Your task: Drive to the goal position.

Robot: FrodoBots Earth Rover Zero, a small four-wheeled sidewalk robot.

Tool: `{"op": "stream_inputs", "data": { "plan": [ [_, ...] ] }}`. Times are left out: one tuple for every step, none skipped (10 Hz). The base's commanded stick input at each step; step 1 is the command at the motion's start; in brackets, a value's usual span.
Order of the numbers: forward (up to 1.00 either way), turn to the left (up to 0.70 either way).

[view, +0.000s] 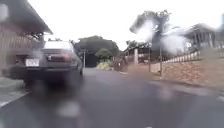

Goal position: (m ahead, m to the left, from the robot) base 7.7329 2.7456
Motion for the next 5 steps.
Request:
{"op": "stream_inputs", "data": {
  "plan": [
    [0.7,0.0],
    [0.7,0.0],
    [0.7,0.0],
    [0.7,0.0],
    [0.7,0.0]
  ]
}}
